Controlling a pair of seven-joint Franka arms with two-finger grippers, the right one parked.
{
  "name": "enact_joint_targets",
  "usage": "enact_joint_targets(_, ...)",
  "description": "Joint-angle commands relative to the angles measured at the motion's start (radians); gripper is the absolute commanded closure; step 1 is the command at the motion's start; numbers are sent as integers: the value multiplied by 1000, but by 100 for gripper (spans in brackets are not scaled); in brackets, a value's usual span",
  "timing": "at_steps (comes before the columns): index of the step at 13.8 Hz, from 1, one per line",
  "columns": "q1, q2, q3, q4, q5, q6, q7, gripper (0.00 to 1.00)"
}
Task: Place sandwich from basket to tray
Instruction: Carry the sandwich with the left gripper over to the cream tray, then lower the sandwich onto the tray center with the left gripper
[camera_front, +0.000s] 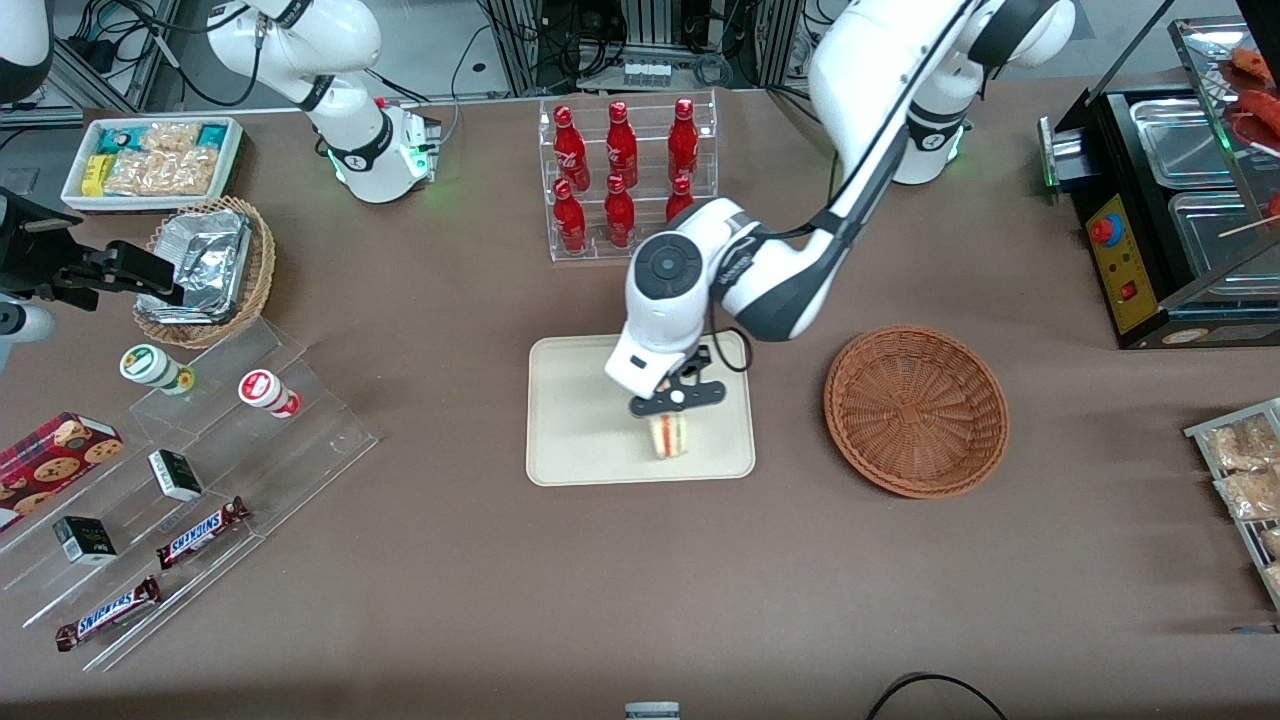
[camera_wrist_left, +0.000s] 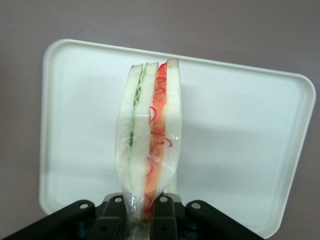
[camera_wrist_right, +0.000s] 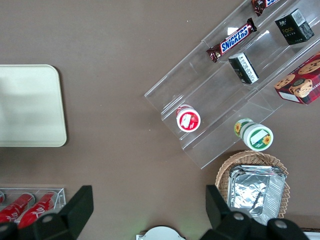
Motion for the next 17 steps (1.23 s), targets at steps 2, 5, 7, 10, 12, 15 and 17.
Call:
enact_joint_targets(2, -44, 71, 10, 44, 9, 38, 102, 100)
enact_joint_targets(5, -61, 94, 10, 44, 11, 46, 106, 100)
enact_joint_targets(7, -74, 113, 10, 44, 11, 69, 105, 100)
enact_joint_targets(10, -77, 130, 10, 41, 11, 69, 105, 87)
enact_joint_targets(12, -79, 128, 10, 40, 11, 69, 96, 1)
enact_joint_targets(15, -74, 96, 11, 44, 5, 54, 90, 0)
enact_joint_targets(17, -67, 50, 16, 43, 0, 41, 90, 0)
